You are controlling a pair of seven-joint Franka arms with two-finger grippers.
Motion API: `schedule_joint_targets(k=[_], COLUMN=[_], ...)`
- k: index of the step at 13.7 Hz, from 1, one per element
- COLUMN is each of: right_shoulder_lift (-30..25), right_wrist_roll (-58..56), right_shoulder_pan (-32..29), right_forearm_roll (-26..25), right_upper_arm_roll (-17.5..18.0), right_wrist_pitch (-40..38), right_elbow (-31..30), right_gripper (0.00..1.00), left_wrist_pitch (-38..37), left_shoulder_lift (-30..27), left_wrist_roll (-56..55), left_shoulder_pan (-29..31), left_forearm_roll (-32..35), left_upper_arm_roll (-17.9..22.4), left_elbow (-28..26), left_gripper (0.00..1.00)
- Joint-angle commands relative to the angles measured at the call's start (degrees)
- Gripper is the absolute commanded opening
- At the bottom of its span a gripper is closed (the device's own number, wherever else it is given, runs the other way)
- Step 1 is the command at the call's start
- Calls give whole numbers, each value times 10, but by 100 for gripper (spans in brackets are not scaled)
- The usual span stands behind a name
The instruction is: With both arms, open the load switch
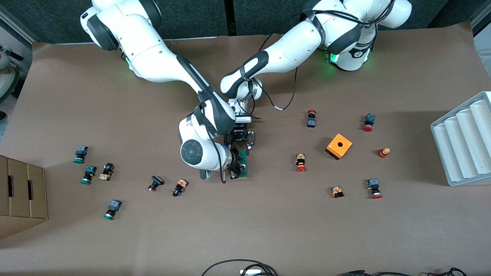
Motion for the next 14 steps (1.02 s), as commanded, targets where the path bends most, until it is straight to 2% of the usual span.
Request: schedule_joint_targets(k=[1,14], right_shoulder_lift=[-27,-41], right_wrist_roll=[0,-1], right_shoulder_pan=[7,18], right_forearm_roll=[-17,-29], right_upper_arm_roll=[4,4], right_wrist_pitch=[-7,1], right_elbow=[-37,-63], right_gripper=[29,29], left_wrist_pitch=[-5,-5], left_shoulder_lift=[0,0], left_wrist_roll=[8,8], left_shoulder_pan=[-4,-4], left_forearm_roll=[2,2], left_upper_arm_roll=[4,4], left_elbow=[7,8], left_gripper=[77,77])
